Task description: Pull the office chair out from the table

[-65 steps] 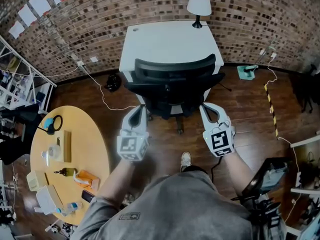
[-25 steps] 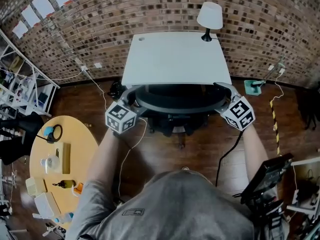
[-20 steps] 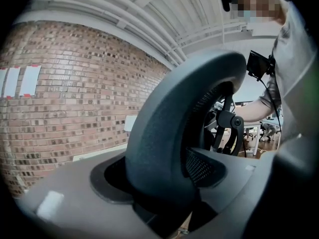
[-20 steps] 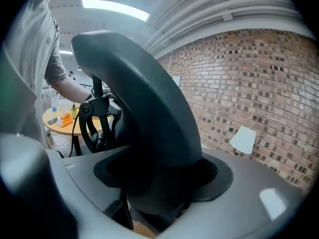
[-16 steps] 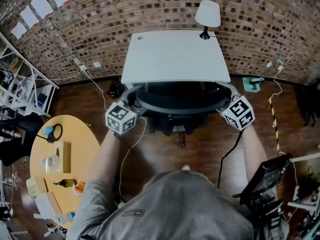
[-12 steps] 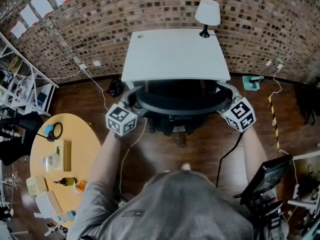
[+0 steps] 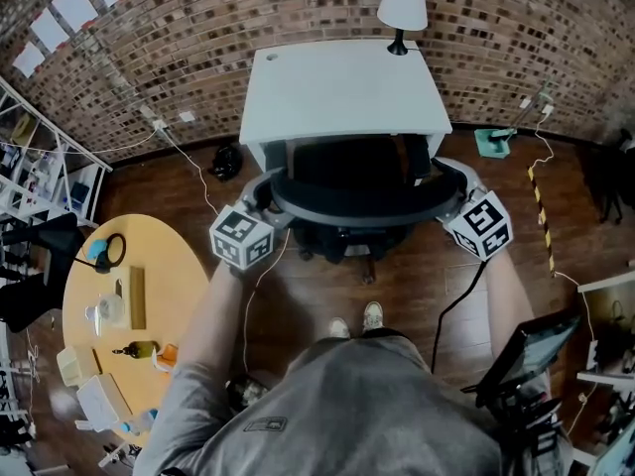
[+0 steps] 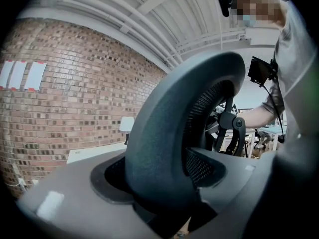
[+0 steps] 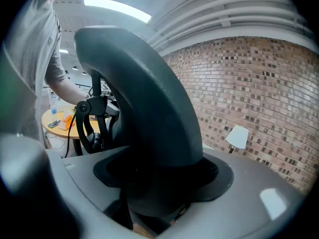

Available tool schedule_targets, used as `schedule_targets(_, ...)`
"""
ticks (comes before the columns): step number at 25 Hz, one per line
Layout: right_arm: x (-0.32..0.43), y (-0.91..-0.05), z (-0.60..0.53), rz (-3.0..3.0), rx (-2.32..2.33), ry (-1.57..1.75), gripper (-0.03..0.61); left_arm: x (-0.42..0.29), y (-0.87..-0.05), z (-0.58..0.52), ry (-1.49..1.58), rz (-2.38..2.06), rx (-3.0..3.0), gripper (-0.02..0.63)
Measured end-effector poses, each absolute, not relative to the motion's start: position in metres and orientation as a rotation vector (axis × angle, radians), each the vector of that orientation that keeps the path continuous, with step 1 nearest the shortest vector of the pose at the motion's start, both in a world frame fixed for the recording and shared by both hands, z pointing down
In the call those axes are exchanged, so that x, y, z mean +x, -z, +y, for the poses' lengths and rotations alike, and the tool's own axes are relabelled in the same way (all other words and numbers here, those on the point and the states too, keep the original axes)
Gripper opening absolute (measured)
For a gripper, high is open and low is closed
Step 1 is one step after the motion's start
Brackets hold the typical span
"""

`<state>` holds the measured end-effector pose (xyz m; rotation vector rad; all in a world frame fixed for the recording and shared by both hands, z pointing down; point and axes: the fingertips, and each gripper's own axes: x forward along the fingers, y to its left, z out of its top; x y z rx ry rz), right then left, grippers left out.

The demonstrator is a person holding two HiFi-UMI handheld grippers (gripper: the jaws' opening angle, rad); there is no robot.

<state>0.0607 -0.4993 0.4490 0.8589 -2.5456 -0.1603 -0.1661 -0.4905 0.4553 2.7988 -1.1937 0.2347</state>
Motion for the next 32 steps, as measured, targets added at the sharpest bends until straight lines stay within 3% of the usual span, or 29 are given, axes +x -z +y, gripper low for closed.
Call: schedule_targets(32, 0.079, -0.446, -0.378, -2.583, 0.852, 0.191, 0.348, -0.148, -0.454, -0.364, -0.223, -1.281, 2.769, 0.323)
